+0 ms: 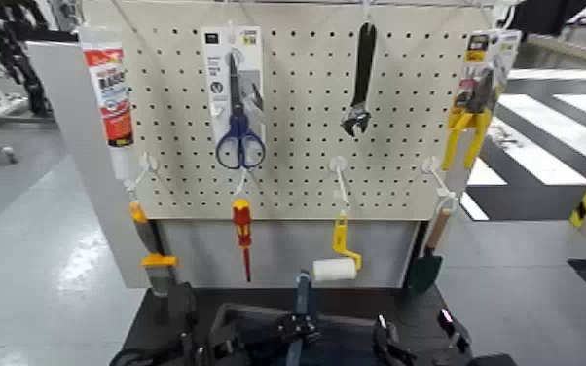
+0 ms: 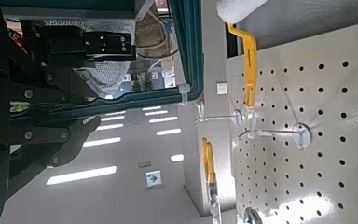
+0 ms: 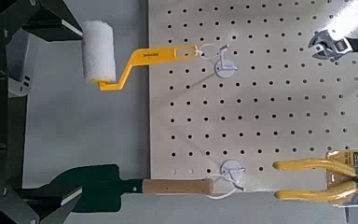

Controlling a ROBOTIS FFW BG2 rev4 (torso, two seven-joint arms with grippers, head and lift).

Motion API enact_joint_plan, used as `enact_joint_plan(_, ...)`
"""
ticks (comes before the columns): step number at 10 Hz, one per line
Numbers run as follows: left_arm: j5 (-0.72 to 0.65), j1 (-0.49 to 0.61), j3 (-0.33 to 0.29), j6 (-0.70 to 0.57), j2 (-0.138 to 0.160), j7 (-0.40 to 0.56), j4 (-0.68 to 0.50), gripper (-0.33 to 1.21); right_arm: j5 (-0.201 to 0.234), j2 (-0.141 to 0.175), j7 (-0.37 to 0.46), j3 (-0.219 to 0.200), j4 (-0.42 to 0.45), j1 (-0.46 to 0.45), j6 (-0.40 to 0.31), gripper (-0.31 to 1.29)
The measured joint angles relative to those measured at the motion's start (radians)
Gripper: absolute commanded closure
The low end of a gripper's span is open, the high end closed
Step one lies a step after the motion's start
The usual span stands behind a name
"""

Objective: Place the crate on the table.

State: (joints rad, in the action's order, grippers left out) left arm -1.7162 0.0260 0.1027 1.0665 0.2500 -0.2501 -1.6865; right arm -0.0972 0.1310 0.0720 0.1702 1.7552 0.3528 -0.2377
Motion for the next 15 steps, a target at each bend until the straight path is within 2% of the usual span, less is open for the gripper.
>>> enact_joint_plan(5, 0.004, 0.0, -0.002, -0.001, -0.002, -0.006, 0.0, 1.19, -0.001, -0.001, 0.0, 0.002, 0.0, 0.0, 0.0, 0.14)
enact_joint_plan(9, 0.04, -0.019, -0.033, -0.014, 0.002, -0.006, -0.005, 1.19, -0.001, -0.001, 0.0, 0.004, -0.001, 0.0, 0.001, 0.14)
enact_joint_plan(15, 0.084, -0.051, -0.038, -0.058, -0.001, -0.018, 0.033, 1.19, -0.005, -0.002, 0.0, 0.006, -0.003, -0.002, -0.002, 0.14)
